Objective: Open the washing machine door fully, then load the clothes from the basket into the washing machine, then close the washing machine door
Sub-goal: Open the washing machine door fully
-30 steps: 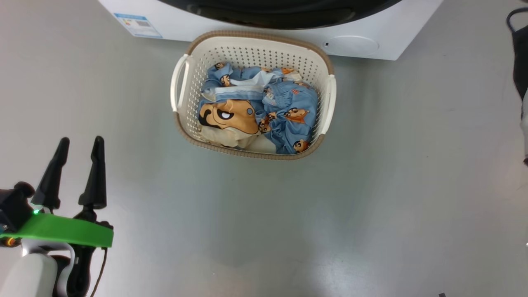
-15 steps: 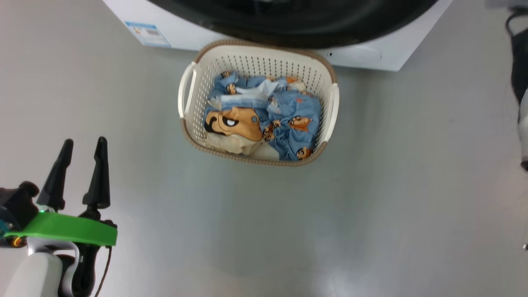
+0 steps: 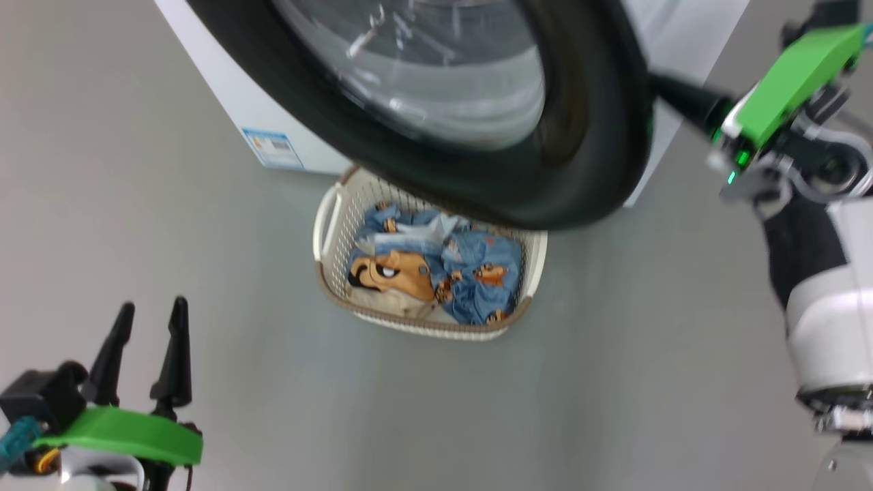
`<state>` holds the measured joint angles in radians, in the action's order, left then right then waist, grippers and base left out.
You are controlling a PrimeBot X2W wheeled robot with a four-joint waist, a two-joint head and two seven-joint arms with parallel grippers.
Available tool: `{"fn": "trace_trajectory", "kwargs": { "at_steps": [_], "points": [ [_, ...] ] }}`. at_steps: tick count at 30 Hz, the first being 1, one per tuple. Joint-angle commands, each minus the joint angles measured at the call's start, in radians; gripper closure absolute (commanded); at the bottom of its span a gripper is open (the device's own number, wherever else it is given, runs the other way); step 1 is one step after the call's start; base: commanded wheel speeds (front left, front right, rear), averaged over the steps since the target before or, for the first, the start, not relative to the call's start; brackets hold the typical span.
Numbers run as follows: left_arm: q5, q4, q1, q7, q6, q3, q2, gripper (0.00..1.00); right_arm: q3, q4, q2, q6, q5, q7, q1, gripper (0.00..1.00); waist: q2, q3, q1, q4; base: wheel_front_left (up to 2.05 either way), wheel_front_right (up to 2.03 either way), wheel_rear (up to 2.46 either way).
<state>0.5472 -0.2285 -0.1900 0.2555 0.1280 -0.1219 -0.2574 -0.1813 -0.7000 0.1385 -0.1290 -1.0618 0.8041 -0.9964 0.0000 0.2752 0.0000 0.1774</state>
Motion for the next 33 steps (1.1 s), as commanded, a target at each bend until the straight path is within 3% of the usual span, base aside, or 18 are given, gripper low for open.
{"fn": "trace_trajectory", "kwargs": {
  "at_steps": [1, 14, 33],
  "points": [
    [-0.017, 0.011, 0.006, 0.006, 0.003, 0.043, -0.029, 0.0, 0.03, 0.046, -0.042, -0.002, -0.016, 0.025, 0.027, 1.0, 0.0, -0.07, 0.0, 0.012, 0.0, 0.0, 0.0],
    [-0.06, -0.029, 0.057, 0.006, 0.003, 0.043, -0.008, 0.0, 0.064, 0.231, -0.068, -0.002, -0.131, 0.116, 0.32, 1.0, 0.0, -0.19, 0.0, 0.098, 0.0, 0.0, 0.0],
    [-0.083, -0.064, 0.072, 0.006, 0.001, 0.018, -0.005, 0.0, 0.159, 0.305, -0.087, -0.002, -0.238, 0.144, 0.465, 1.0, 0.0, -0.26, 0.0, 0.197, 0.0, 0.0, 0.0]
  ]
}}
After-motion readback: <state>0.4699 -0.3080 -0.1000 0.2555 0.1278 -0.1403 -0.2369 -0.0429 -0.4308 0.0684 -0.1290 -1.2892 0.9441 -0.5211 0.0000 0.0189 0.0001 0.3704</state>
